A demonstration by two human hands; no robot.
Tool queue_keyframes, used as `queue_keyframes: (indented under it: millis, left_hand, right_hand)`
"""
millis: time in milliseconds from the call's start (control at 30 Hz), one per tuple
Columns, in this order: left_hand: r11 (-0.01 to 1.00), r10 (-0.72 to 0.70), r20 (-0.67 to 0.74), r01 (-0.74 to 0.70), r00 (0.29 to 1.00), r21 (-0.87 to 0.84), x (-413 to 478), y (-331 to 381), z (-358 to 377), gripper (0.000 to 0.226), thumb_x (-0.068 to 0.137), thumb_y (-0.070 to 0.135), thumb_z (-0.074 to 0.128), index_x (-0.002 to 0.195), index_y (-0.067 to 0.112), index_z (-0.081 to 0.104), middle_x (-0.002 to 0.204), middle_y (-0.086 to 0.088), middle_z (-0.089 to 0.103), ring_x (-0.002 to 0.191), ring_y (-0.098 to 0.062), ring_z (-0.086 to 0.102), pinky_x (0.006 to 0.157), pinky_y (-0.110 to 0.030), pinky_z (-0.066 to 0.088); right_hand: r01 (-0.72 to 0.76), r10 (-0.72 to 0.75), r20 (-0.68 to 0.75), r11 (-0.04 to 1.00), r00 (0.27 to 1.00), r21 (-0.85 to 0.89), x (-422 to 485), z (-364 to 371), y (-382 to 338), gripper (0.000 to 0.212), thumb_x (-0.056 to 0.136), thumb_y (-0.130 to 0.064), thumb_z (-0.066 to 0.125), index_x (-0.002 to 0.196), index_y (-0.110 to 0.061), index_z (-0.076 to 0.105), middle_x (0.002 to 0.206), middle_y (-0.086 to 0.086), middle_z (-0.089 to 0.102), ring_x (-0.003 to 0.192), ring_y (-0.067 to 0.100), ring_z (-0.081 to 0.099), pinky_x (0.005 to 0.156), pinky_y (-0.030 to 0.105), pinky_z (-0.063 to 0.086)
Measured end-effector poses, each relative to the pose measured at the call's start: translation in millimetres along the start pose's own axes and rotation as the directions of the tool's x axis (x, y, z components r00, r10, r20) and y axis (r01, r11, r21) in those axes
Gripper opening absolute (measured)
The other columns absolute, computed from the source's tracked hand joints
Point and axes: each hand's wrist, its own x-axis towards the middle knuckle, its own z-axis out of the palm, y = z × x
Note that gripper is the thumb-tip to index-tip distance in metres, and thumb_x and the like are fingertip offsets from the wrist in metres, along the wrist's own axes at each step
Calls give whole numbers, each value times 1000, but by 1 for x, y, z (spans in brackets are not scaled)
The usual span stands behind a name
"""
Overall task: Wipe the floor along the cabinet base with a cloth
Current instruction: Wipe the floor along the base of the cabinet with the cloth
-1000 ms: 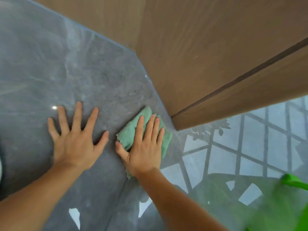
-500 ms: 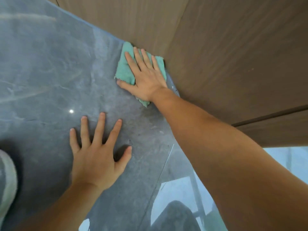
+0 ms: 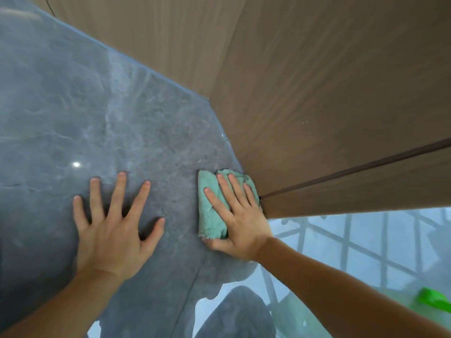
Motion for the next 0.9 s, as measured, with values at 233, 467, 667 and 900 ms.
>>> queue_keyframes:
  millis: [233,467,667,900]
  left_hand:
    - [1000,-7,44,7,999,10,1,2,-3,80,84,70,39,154,33,38,168,-11,27,153,-52,16,119,-70,10]
    - [1000,7,-9,-7,1000,-14,-1,3,-4,78,83,67,43,152,31,44,165,-12,34,151,-53,22,119,-69,12]
    - [999,-2,23,3,1000,-38,-2,3,-8,77,84,70,39,153,34,41,167,-10,32,152,-51,19,120,-69,11]
    - [997,-21,13,21,1000,-70,-2,8,-12,77,83,69,41,153,34,42,167,-10,32,152,-50,20,120,-68,11]
  right_hand:
    - [-84,85,22,996,996,-44,160,-23,1,88,81,-78,29,154,-35,6,166,4,3,152,26,-2,122,50,3]
    - [-3,2,-18,998,1000,-69,222,-29,16,82,83,-73,31,154,-39,6,166,0,3,152,23,-2,123,45,1]
    - [-126,126,15,992,992,-20,173,-28,8,81,87,-72,29,155,-36,1,166,3,-4,152,25,-7,123,46,-1]
    - [-235,234,31,971,972,35,29,-15,-20,87,86,-70,37,155,-32,2,166,9,-2,152,30,-8,122,49,0]
